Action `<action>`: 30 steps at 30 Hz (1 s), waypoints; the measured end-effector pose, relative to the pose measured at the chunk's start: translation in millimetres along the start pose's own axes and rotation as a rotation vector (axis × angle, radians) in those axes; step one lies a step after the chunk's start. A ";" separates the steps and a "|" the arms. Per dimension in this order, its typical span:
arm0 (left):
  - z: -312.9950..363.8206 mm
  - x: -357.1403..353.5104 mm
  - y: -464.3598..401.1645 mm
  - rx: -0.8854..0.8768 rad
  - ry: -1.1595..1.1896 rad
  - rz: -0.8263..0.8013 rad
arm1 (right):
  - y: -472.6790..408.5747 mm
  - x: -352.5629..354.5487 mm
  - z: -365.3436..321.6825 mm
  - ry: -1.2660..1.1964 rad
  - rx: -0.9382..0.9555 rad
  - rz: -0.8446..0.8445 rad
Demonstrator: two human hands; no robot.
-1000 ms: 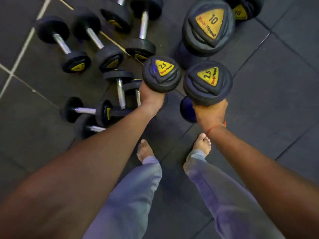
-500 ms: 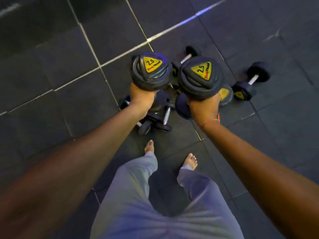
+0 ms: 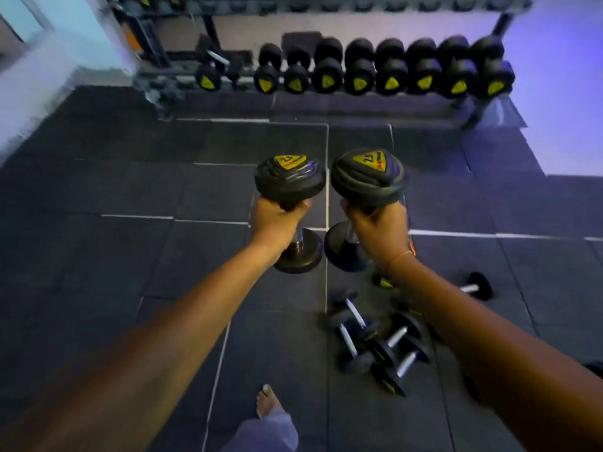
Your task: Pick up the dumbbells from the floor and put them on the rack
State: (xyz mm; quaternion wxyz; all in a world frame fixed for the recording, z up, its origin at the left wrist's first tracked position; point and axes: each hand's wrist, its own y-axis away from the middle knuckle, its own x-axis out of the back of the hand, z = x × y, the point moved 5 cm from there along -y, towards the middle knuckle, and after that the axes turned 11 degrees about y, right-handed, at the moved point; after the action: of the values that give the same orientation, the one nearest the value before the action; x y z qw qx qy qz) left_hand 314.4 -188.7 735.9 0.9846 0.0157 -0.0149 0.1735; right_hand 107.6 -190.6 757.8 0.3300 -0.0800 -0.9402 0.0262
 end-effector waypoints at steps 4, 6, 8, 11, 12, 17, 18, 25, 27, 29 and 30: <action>44.3 99.7 -77.7 -0.019 0.029 0.037 | -32.4 -83.4 -109.1 0.030 0.147 -0.102; 63.2 144.5 -115.0 -0.060 0.039 0.051 | -49.9 -119.8 -155.2 0.048 0.214 -0.147; 76.7 186.5 -154.1 -0.105 0.033 0.093 | -74.4 -156.3 -199.4 0.056 0.266 -0.206; 85.4 237.7 -218.1 -0.154 0.019 0.193 | -128.9 -213.5 -254.5 0.011 0.233 -0.244; 86.7 253.7 -242.1 -0.171 0.012 0.229 | -149.0 -233.3 -273.2 -0.005 0.232 -0.261; 98.9 337.6 -384.6 -0.242 -0.135 0.329 | -256.3 -343.6 -354.5 -0.066 0.311 -0.353; 101.7 353.8 -416.4 -0.261 -0.152 0.345 | -279.1 -366.7 -369.1 -0.075 0.334 -0.364; 128.2 450.3 -627.6 -0.184 -0.142 0.413 | -449.3 -518.5 -473.5 -0.049 0.372 -0.406; 134.1 469.9 -687.8 -0.163 -0.133 0.394 | -497.0 -555.6 -500.8 -0.044 0.344 -0.441; 136.7 483.7 -756.3 -0.144 -0.133 0.364 | -550.9 -591.1 -527.5 -0.053 0.324 -0.420; 138.5 487.9 -792.4 -0.139 -0.134 0.345 | -579.2 -608.5 -539.9 -0.064 0.320 -0.399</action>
State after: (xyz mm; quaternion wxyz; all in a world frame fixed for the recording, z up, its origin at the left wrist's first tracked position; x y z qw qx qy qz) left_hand 1040.5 -771.5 870.9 0.9358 -0.0435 -0.0950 0.3367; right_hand 835.9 -865.5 863.5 0.3072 0.1613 -0.9312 0.1117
